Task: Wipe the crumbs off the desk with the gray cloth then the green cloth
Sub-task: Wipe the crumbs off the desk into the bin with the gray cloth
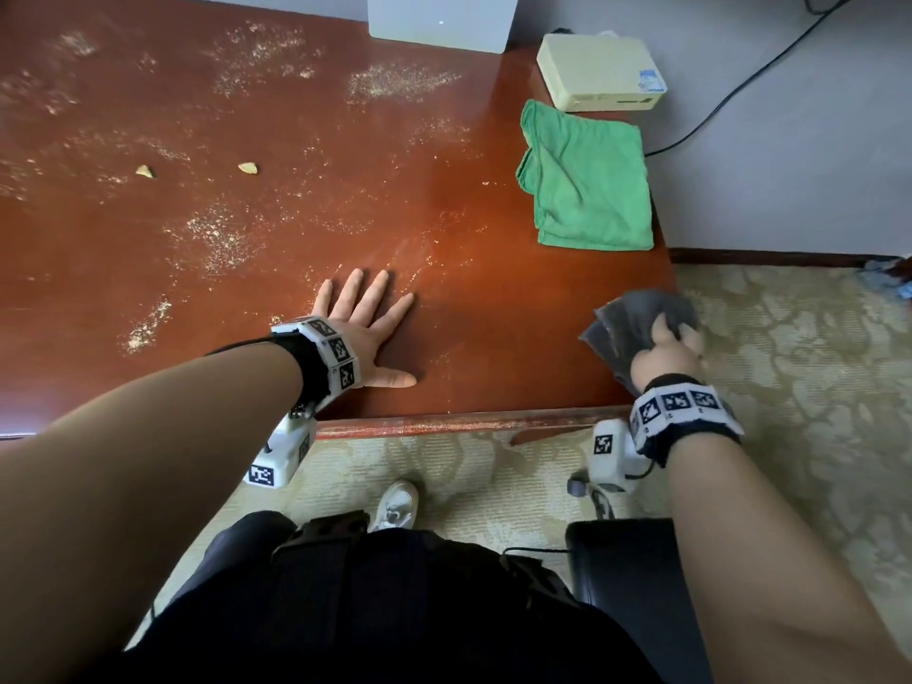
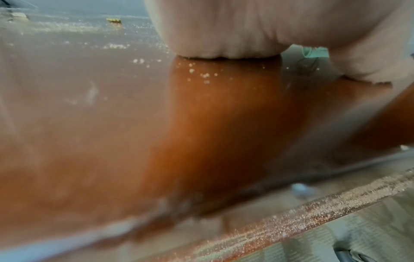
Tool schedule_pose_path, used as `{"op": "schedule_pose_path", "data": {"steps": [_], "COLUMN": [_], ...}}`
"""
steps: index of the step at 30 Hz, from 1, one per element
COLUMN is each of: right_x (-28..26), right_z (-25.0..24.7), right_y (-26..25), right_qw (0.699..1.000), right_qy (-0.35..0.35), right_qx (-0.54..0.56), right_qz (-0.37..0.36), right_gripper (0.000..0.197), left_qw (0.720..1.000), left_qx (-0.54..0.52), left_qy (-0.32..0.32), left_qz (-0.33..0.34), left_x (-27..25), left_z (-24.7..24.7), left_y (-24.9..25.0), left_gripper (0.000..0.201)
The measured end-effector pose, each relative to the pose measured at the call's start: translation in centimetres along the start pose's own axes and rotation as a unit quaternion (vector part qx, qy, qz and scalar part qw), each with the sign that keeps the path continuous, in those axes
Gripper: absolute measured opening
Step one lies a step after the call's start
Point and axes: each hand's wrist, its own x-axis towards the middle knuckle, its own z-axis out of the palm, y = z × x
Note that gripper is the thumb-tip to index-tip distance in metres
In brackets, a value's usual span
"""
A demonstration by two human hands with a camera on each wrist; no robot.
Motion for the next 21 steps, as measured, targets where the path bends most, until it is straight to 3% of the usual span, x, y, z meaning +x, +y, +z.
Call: {"op": "schedule_pose_path", "data": {"steps": [3,5,7,9,12,14,15,18,21], "right_x": [-3.5,-6.5,-8.1,-7.5,-4.8,-4.4,-4.8,-7.4,-10.6], "right_z": [2.6,4.9,5.8,5.0,3.6,3.8,4.3,6.3,8.5], "right_y": [-2.5,-4.0,-5.2,-5.8,-6.4,-7.3,-7.9,-9.8,-11.4], "right_qw": [0.985,0.95,0.915,0.921,0.969,0.986,0.985,0.94,0.845], "right_qy": [-0.007,-0.045,-0.074,-0.039,0.038,0.024,0.02,0.011,-0.047], "right_qx": [-0.028,-0.056,-0.075,-0.025,0.074,0.031,-0.016,-0.101,-0.151], "right_qz": [-0.168,-0.305,-0.39,-0.386,-0.233,-0.164,-0.171,-0.327,-0.512], "right_gripper": [0.073,0.076,0.074,0.072,0.069,0.062,0.057,0.051,0.053], "left_qw": [1.0,1.0,1.0,0.999,0.996,0.994,0.992,0.989,0.986], "left_qx": [-0.004,-0.012,-0.02,-0.032,-0.062,-0.081,-0.089,-0.108,-0.117], "left_qy": [0.001,0.001,-0.001,-0.005,-0.003,0.005,0.007,0.006,0.014], "left_qz": [0.004,0.004,-0.005,-0.022,-0.057,-0.079,-0.088,-0.106,-0.12], "left_x": [-0.1,-0.3,-0.7,-1.2,-2.2,-2.7,-2.9,-3.3,-3.5], "left_z": [0.0,0.2,0.5,0.9,1.6,2.0,2.2,2.4,2.6], "left_y": [-0.2,-0.5,-1.2,-2.2,-3.9,-4.7,-4.9,-5.4,-5.7], "left_gripper": [0.101,0.098,0.096,0.095,0.093,0.092,0.092,0.09,0.077]}}
